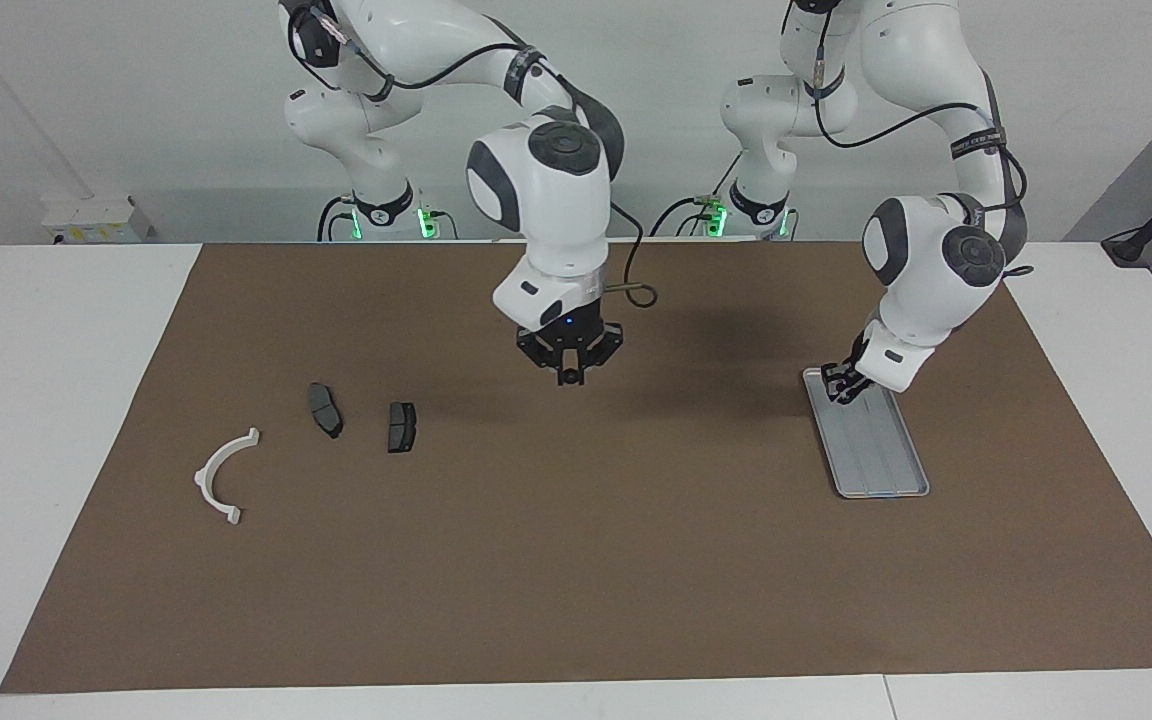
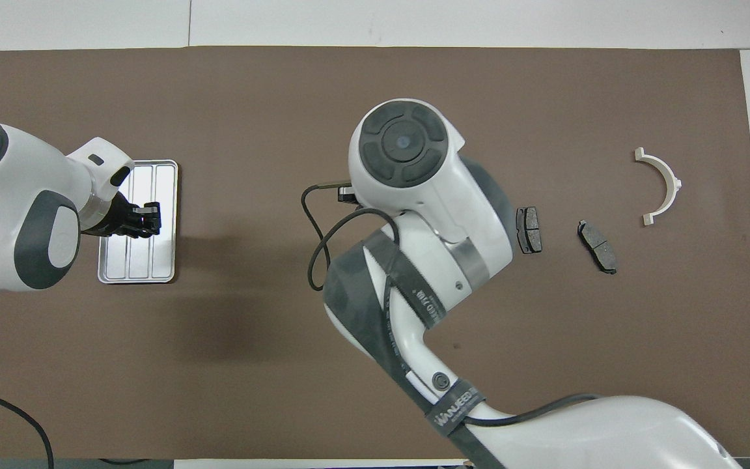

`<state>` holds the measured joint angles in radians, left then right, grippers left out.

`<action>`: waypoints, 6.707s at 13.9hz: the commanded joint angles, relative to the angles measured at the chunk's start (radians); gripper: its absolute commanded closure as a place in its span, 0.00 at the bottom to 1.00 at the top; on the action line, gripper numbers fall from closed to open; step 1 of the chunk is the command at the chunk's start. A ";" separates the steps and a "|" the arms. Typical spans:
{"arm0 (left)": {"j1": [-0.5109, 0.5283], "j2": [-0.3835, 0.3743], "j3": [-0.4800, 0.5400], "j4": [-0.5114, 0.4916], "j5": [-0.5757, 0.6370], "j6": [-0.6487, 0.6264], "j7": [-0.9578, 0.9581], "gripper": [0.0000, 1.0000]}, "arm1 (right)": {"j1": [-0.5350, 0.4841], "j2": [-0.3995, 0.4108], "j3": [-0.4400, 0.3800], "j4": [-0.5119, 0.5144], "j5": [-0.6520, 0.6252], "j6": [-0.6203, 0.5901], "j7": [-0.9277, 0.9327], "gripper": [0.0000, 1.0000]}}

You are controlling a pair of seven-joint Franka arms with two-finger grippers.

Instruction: Pick bearing gear from pile to tray

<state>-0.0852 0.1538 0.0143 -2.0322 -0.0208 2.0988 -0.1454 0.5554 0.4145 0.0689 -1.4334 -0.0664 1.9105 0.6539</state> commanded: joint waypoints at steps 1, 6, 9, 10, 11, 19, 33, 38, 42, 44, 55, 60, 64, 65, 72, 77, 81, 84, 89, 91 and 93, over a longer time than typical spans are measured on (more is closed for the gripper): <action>0.044 -0.062 -0.011 -0.104 0.005 0.085 0.064 0.94 | 0.011 -0.040 -0.001 -0.173 0.008 0.108 0.012 1.00; 0.044 -0.060 -0.011 -0.171 0.005 0.164 0.110 0.93 | 0.012 -0.046 0.005 -0.315 0.010 0.179 0.009 1.00; 0.044 -0.066 -0.011 -0.207 0.005 0.188 0.113 0.92 | 0.037 -0.033 0.011 -0.351 0.025 0.252 0.024 1.00; 0.041 -0.065 -0.011 -0.209 0.005 0.196 0.110 0.92 | 0.049 -0.023 0.011 -0.352 0.048 0.274 0.029 1.00; 0.044 -0.062 -0.011 -0.212 0.005 0.198 0.116 0.92 | 0.052 -0.016 0.011 -0.351 0.049 0.285 0.030 1.00; 0.045 -0.051 -0.011 -0.261 0.005 0.273 0.132 0.88 | 0.041 0.006 0.009 -0.421 0.050 0.398 0.013 1.00; 0.047 -0.046 -0.010 -0.096 0.004 0.086 0.127 0.47 | 0.023 0.009 0.009 -0.421 0.051 0.426 0.032 0.43; -0.028 -0.022 -0.017 -0.011 -0.007 0.049 -0.043 0.47 | -0.050 -0.045 0.006 -0.276 0.034 0.328 0.037 0.29; -0.186 -0.002 -0.019 0.047 -0.014 0.032 -0.282 0.47 | -0.266 -0.077 -0.003 -0.269 0.030 0.326 -0.413 0.00; -0.279 0.019 -0.017 0.093 -0.048 0.027 -0.406 0.47 | -0.413 -0.106 -0.001 -0.269 0.030 0.308 -0.683 0.00; -0.648 0.267 -0.013 0.268 -0.045 0.094 -0.872 0.47 | -0.623 -0.324 -0.003 -0.119 0.025 -0.209 -0.827 0.00; -0.650 0.262 -0.016 0.239 -0.016 0.079 -0.872 0.47 | -0.627 -0.425 0.000 -0.186 0.043 -0.264 -0.768 0.00; -0.654 0.253 -0.016 0.205 -0.016 0.102 -0.872 0.47 | -0.623 -0.474 0.009 -0.196 0.048 -0.265 -0.752 0.00; -0.663 0.251 -0.016 0.198 -0.016 0.110 -0.872 0.47 | -0.614 -0.480 0.011 -0.196 0.048 -0.265 -0.752 0.00; -0.665 0.253 -0.016 0.181 -0.016 0.158 -0.873 0.47 | -0.574 -0.487 0.003 -0.191 0.050 -0.312 -0.685 0.00; -0.665 0.253 -0.016 0.173 -0.016 0.172 -0.873 0.49 | -0.549 -0.488 -0.009 -0.191 0.050 -0.311 -0.680 0.00; -0.665 0.253 -0.016 0.170 -0.016 0.173 -0.875 0.58 | -0.491 -0.488 -0.077 -0.193 0.050 -0.311 -0.683 0.00; -0.668 0.253 -0.016 0.168 -0.016 0.173 -0.876 0.67 | -0.505 -0.488 -0.072 -0.193 0.050 -0.324 -0.680 0.00; -0.679 0.250 -0.013 0.153 -0.017 0.185 -0.902 0.85 | -0.497 -0.496 -0.070 -0.191 0.050 -0.326 -0.675 0.00; -0.677 0.250 -0.010 0.173 -0.019 0.133 -0.905 0.86 | -0.494 -0.499 -0.067 -0.193 0.050 -0.327 -0.651 0.00; -0.659 0.250 0.009 0.234 -0.016 0.048 -0.913 0.86 | -0.494 -0.500 -0.067 -0.194 0.050 -0.326 -0.645 0.00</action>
<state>-0.7441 0.4234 -0.0028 -1.8287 -0.0525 2.2239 -1.0361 0.0604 -0.0610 0.0001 -1.6047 -0.0266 1.5978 -0.0149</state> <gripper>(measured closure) 0.758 0.000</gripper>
